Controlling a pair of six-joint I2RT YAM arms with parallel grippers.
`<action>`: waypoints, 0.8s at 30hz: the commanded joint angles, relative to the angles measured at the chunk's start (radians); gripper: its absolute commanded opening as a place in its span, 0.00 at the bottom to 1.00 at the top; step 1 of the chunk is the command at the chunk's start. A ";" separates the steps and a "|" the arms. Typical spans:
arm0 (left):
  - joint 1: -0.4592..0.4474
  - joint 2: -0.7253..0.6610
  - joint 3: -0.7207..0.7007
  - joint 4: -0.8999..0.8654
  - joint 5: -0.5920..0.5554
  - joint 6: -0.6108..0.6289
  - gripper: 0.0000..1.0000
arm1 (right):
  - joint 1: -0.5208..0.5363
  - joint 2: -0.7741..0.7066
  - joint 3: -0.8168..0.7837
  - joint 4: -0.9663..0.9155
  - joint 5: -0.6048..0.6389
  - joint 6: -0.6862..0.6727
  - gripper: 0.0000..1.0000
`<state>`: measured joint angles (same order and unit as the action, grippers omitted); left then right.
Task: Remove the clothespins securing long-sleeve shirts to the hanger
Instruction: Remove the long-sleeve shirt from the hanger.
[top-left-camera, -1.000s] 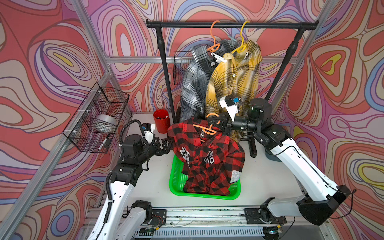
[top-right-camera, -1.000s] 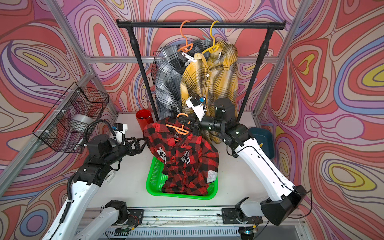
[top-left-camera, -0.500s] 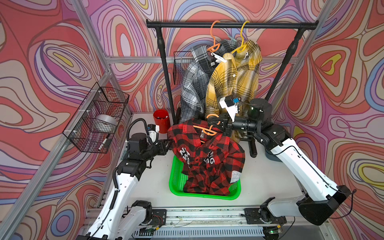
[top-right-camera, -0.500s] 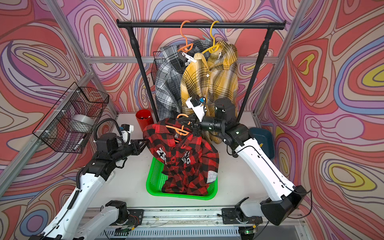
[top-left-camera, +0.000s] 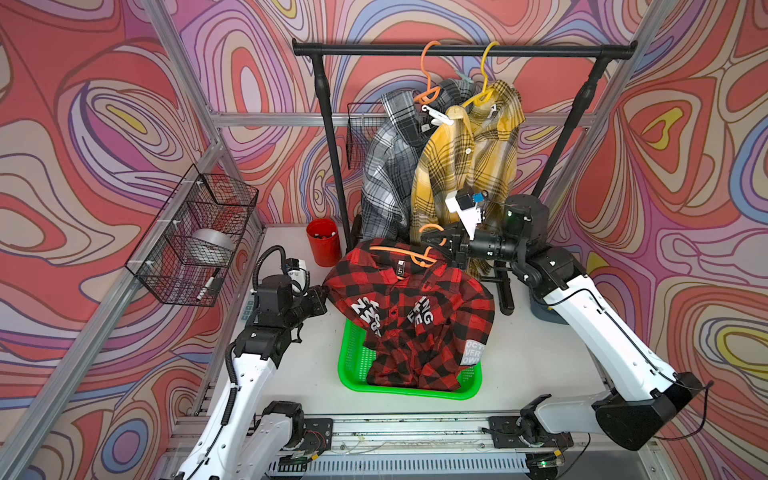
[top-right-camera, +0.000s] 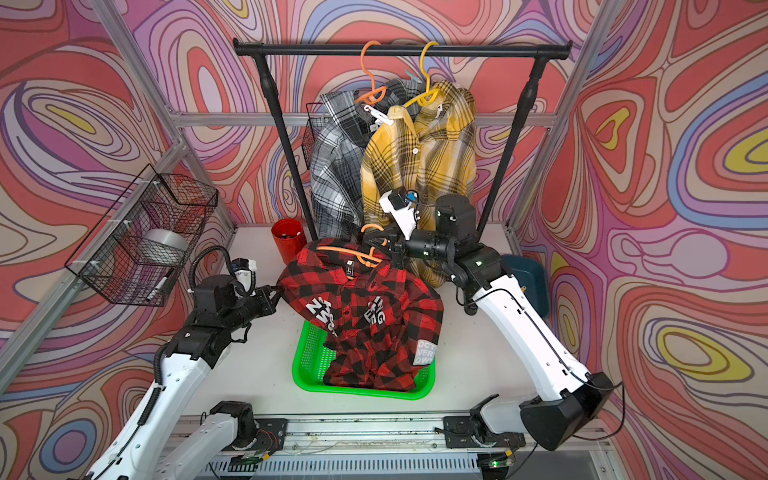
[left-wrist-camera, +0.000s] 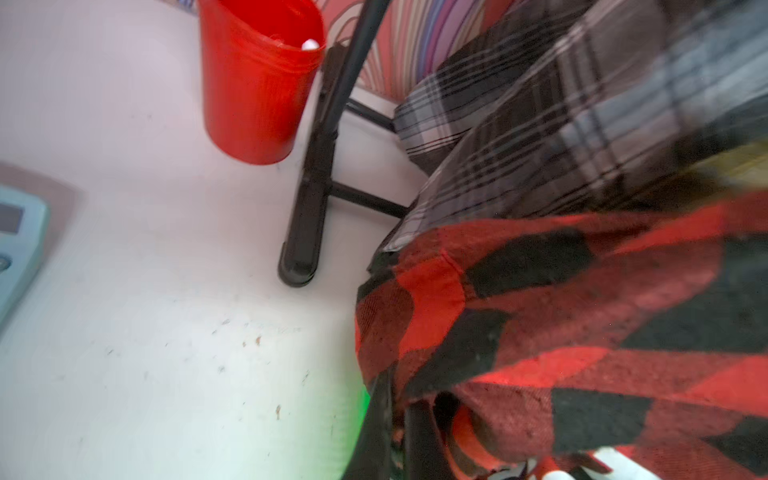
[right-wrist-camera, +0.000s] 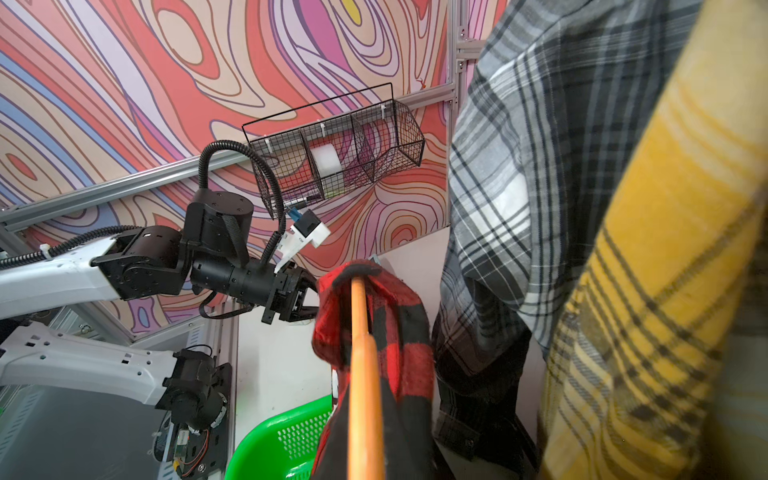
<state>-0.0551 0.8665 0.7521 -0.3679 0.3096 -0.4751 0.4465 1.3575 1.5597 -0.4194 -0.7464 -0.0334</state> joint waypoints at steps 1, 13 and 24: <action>0.067 -0.001 -0.044 -0.071 -0.014 -0.090 0.00 | -0.039 -0.034 -0.007 0.044 -0.013 0.007 0.00; 0.110 -0.054 -0.115 -0.086 -0.010 -0.135 0.00 | -0.136 -0.110 -0.035 0.030 -0.037 0.012 0.00; 0.107 -0.101 -0.082 0.250 0.394 -0.072 0.75 | -0.138 -0.068 -0.061 0.124 -0.181 0.097 0.00</action>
<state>0.0479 0.7723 0.6300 -0.2241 0.5816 -0.5850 0.3130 1.2839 1.5089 -0.3714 -0.8669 0.0254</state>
